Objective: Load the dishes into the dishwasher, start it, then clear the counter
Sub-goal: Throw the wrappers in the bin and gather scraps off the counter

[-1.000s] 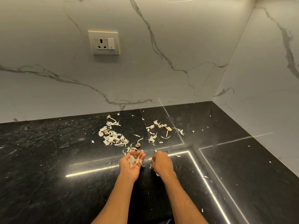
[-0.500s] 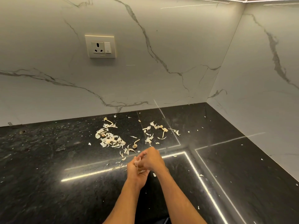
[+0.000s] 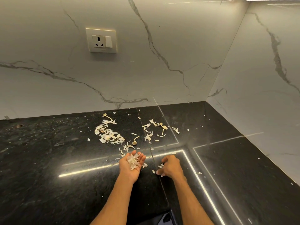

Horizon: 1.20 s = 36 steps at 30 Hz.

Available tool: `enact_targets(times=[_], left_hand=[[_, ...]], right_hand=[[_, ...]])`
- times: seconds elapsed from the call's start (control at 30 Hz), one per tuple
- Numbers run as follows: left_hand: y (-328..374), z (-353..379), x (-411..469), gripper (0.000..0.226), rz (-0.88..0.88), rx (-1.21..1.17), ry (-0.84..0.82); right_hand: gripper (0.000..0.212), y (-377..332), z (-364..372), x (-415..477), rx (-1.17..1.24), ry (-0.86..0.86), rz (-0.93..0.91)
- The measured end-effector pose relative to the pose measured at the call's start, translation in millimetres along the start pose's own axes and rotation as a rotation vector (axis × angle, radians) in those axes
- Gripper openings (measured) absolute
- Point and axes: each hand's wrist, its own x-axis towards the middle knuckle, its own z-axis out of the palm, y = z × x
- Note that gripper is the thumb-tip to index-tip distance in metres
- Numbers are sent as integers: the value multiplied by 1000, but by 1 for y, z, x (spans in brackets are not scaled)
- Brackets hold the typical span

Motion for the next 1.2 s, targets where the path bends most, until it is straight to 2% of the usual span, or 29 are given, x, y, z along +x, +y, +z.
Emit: enact_targets(times=[0.2, 0.27, 0.4, 0.53, 0.63, 0.7, 0.8, 0.83, 0.9, 0.97, 1.03, 1.13, 1.2], left_hand=[[22, -12, -7, 30, 54, 27, 34], [29, -16, -11, 30, 72, 40, 43], [38, -22, -17, 31, 89, 58, 46], [44, -30, -18, 31, 97, 66, 60], [47, -34, -16, 30, 106, 92, 81], [48, -35, -14, 26, 107, 111, 79], [47, -34, -12, 22, 84, 117, 57], [45, -33, -10, 24, 61, 119, 49], [41, -31, -8, 34, 5, 108, -17], [36, -29, -7, 44, -21, 108, -111], [34, -27, -8, 43, -11, 113, -135], [34, -24, -8, 35, -18, 64, -67], [35, -24, -7, 33, -11, 28, -15]], right_hand=[[20, -14, 30, 14, -50, 67, -144], [23, -27, 35, 15, -65, 18, -165], [43, -50, 46, 14, -160, -109, -173], [23, -62, 69, 12, -326, -18, -239], [13, -63, 78, 17, -319, 47, -249], [6, -68, 72, 15, -132, -62, -183], [11, -79, 59, 5, 269, -278, -73], [11, -84, 56, 1, 354, -318, -86], [8, -95, 54, -9, 376, -352, -145], [13, -103, 52, -14, 308, -313, -193], [16, -104, 47, -16, 270, -259, -200], [15, -89, 34, -6, 290, -146, -167], [16, -71, 28, 2, 158, -56, -120]])
